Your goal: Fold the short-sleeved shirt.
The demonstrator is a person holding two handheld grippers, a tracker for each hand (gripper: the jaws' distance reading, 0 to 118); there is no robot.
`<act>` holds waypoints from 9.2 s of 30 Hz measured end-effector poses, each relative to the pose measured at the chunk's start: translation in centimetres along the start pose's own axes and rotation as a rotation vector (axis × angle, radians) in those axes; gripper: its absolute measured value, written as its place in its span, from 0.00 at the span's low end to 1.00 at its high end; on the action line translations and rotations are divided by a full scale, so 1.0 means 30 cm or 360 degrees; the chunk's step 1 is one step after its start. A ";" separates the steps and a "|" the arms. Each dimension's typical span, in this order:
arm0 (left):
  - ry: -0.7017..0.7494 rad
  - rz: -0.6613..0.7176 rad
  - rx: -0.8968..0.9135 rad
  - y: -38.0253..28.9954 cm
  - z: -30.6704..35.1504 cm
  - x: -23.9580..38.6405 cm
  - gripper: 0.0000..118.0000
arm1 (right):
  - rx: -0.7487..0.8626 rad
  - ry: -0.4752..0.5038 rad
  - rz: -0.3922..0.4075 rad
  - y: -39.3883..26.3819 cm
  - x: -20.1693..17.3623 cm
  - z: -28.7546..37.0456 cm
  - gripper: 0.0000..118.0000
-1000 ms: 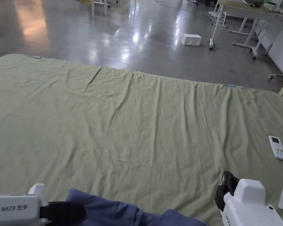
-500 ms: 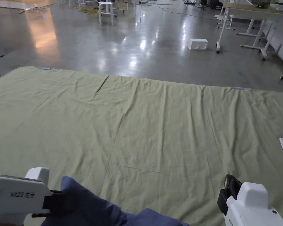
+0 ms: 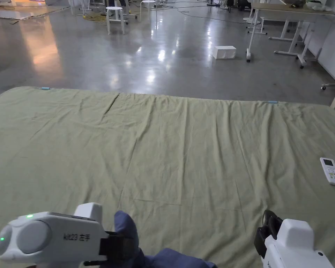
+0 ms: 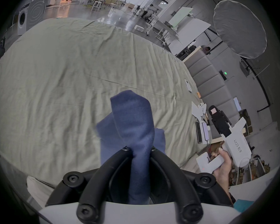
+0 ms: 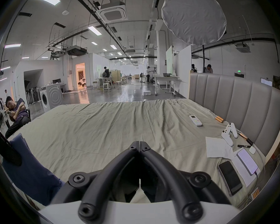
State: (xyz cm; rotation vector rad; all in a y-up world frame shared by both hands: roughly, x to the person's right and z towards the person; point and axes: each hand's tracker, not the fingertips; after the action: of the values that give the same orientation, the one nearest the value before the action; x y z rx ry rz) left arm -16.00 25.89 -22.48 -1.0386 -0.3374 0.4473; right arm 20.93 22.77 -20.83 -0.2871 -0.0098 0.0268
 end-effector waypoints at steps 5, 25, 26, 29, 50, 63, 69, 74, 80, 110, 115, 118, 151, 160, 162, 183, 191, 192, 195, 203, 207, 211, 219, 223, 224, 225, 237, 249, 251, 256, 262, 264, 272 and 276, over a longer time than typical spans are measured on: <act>-0.0027 -0.0047 -0.0103 -0.039 -0.157 0.137 0.10 | -0.0013 -0.0011 -0.0018 -0.012 0.014 0.005 0.00; -0.0067 0.0021 -0.0234 -0.165 -0.487 0.253 0.62 | -0.0046 -0.0060 -0.0043 -0.037 0.096 0.039 0.00; -0.0071 0.0008 -0.0208 -0.160 -0.472 0.252 0.62 | -0.0049 -0.0062 -0.0044 -0.039 0.099 0.039 0.00; -0.0144 0.0015 -0.0152 -0.150 -0.443 0.241 0.62 | -0.0055 -0.0069 -0.0047 -0.042 0.108 0.041 0.00; -0.0123 -0.0150 -0.0052 -0.225 -0.505 0.226 0.12 | -0.0052 -0.0055 -0.0038 -0.034 0.101 0.040 0.00; 0.0489 -0.0578 0.1067 -0.061 -0.100 0.155 0.05 | 0.0139 -0.0045 0.0015 0.111 0.026 0.009 0.00; 0.0807 -0.0621 0.1394 -0.026 0.000 0.101 0.05 | 0.0286 -0.0088 0.0063 0.187 -0.009 0.005 0.00; 0.0941 -0.0648 0.1486 -0.022 0.034 0.047 0.05 | 0.0363 -0.0109 0.0113 0.217 -0.022 0.002 0.00; 0.0933 -0.0628 0.1482 -0.034 0.058 0.015 0.05 | 0.0282 -0.0078 0.0099 0.177 -0.033 0.011 0.00; 0.0335 -0.0295 0.0658 -0.157 -0.049 -0.225 0.05 | -0.0512 0.0078 0.0297 -0.488 -0.292 -0.020 0.00; -0.0036 -0.0150 0.0326 -0.133 -0.160 -0.280 0.62 | -0.0515 0.0082 0.0267 -0.491 -0.284 -0.027 0.00; -0.0252 0.0007 0.0220 -0.111 -0.226 -0.326 0.88 | -0.0510 0.0091 0.0265 -0.493 -0.280 -0.023 0.00; -0.0859 0.0476 -0.0132 -0.208 -0.503 -0.341 0.17 | -0.0529 0.0090 0.0335 -0.474 -0.282 -0.032 0.00; -0.0813 0.0462 -0.0046 -0.118 -0.287 -0.504 0.17 | -0.0343 0.0113 0.0295 -0.276 -0.252 -0.012 0.00; -0.0738 0.0408 -0.0015 -0.080 -0.196 -0.583 0.17 | -0.0255 0.0103 0.0277 -0.193 -0.232 -0.022 0.00; 0.0634 0.0300 0.0005 0.243 0.608 -1.196 0.17 | 0.0136 0.0029 0.0215 0.229 -0.166 -0.112 0.00; 0.1051 0.0248 -0.0064 0.265 0.595 -1.272 0.42 | 0.0104 0.0021 0.0237 0.198 -0.172 -0.106 0.00; 0.1129 0.0200 -0.0047 0.266 0.596 -1.268 0.47 | 0.0103 0.0021 0.0240 0.197 -0.170 -0.106 0.00; 0.1308 0.0162 -0.0001 0.271 0.610 -1.271 0.50 | 0.0093 0.0019 0.0243 0.193 -0.168 -0.109 0.00; 0.1650 -0.0107 0.0334 0.296 0.614 -1.132 0.56 | 0.0097 0.0031 0.0221 0.194 -0.165 -0.108 0.00; 0.1496 -0.0156 0.0566 0.278 0.518 -0.987 0.56 | 0.0097 0.0038 0.0204 0.187 -0.159 -0.111 0.00; 0.1259 -0.0160 0.0759 0.236 0.372 -0.820 0.56 | 0.0093 0.0032 0.0172 0.177 -0.146 -0.112 0.00; 0.0954 -0.0335 0.1144 0.171 0.120 -0.442 0.55 | 0.0114 -0.0023 0.0112 0.179 -0.110 -0.117 0.00; 0.0859 -0.0396 0.1268 0.154 0.055 -0.291 0.51 | 0.0130 -0.0034 0.0103 0.186 -0.100 -0.115 0.00; 0.0851 -0.0420 0.1274 0.156 0.040 -0.265 0.46 | 0.0134 -0.0036 0.0102 0.188 -0.099 -0.114 0.00; 0.0844 -0.0427 0.1297 0.152 0.031 -0.231 0.34 | 0.0138 -0.0038 0.0100 0.189 -0.098 -0.113 0.00; 0.0818 -0.0623 0.1384 0.098 -0.026 0.032 0.04 | 0.0201 -0.0045 0.0060 0.181 -0.100 -0.093 0.00; 0.0820 -0.0614 0.1370 0.089 -0.049 0.077 0.04 | 0.0242 -0.0046 0.0022 0.181 -0.093 -0.093 0.00; 0.0823 -0.0608 0.1367 0.094 -0.047 0.072 0.04 | 0.0244 -0.0041 0.0019 0.181 -0.091 -0.091 0.00; 0.0834 -0.0597 0.1373 0.094 -0.043 0.072 0.04 | 0.0236 -0.0037 0.0013 0.181 -0.082 -0.094 0.00; 0.0838 -0.0585 0.1368 0.093 -0.037 0.073 0.04 | 0.0223 -0.0031 0.0022 0.178 -0.082 -0.095 0.00; 0.0830 -0.0575 0.1369 0.095 -0.033 0.067 0.04 | 0.0220 -0.0029 0.0025 0.176 -0.086 -0.095 0.00; 0.0820 -0.0580 0.1378 0.092 -0.028 0.063 0.58 | 0.0194 -0.0047 0.0030 0.164 -0.097 -0.105 0.77; 0.0836 -0.0577 0.1411 0.084 -0.026 0.060 0.68 | 0.0208 -0.0058 0.0048 0.159 -0.101 -0.104 0.86</act>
State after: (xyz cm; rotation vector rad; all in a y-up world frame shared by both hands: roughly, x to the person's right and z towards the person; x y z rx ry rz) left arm -14.58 27.31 -24.95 -0.1873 0.1529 -0.0365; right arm 17.83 26.37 -25.20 -0.1560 -0.0397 0.0621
